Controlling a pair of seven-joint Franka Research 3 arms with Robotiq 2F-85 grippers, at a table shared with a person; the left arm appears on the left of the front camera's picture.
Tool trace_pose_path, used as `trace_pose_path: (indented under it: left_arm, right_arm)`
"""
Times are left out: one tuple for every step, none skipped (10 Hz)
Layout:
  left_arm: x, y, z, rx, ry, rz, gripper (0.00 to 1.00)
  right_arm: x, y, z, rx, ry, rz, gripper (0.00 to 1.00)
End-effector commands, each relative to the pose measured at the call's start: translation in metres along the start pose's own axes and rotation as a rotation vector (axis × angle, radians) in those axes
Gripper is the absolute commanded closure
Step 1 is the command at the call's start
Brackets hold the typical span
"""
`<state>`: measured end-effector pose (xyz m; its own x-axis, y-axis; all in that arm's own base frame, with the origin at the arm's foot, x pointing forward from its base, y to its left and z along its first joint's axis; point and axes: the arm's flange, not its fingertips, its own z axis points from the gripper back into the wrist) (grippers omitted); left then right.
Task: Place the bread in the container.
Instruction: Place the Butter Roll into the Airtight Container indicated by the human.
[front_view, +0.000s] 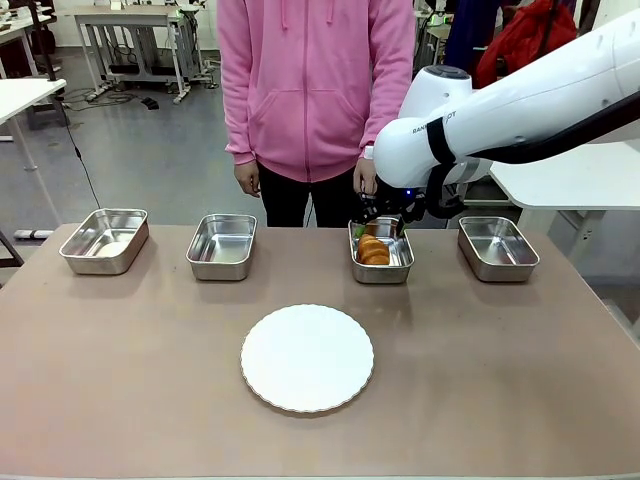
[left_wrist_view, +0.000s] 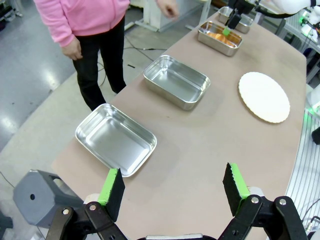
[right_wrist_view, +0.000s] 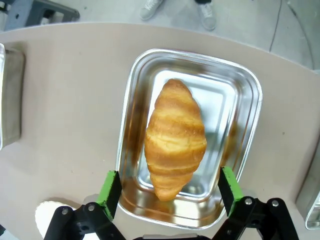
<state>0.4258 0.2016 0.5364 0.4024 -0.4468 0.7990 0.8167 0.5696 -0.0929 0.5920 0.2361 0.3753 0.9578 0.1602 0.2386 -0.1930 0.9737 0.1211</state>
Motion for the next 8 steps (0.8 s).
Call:
trace_pose_path:
  left_arm:
    - [0.0,-0.002,0.002,-0.003,-0.004,-0.009,0.0]
    - [0.0,-0.002,0.002,-0.003,-0.004,-0.009,0.0]
    - [0.0,-0.002,0.002,-0.003,-0.004,-0.009,0.0]
    - [0.0,-0.002,0.002,-0.003,-0.004,-0.009,0.0]
    - [0.0,-0.002,0.002,-0.003,-0.004,-0.009,0.0]
    - [0.0,-0.002,0.002,-0.003,-0.004,-0.009,0.0]
    - [0.0,-0.002,0.002,-0.003,-0.004,-0.009,0.0]
    - [0.0,-0.002,0.002,-0.003,-0.004,-0.009,0.0]
  right_arm:
    - [-0.033,0.002,0.051,0.025,-0.076,0.009,0.0]
    - [-0.055,0.004,0.075,0.045,-0.109,0.015,0.0]
    - [-0.083,0.009,0.097,0.047,-0.145,0.035,0.0]
    - [-0.111,0.01,0.117,0.04,-0.177,0.044,0.0]
    - [-0.142,0.012,0.134,0.007,-0.204,0.05,0.0]
    - [-0.168,0.013,0.145,-0.021,-0.211,0.061,0.0]
    - [-0.192,0.011,0.149,-0.031,-0.193,0.066,0.0]
    - [-0.211,0.008,0.151,-0.029,-0.199,0.074,0.0]
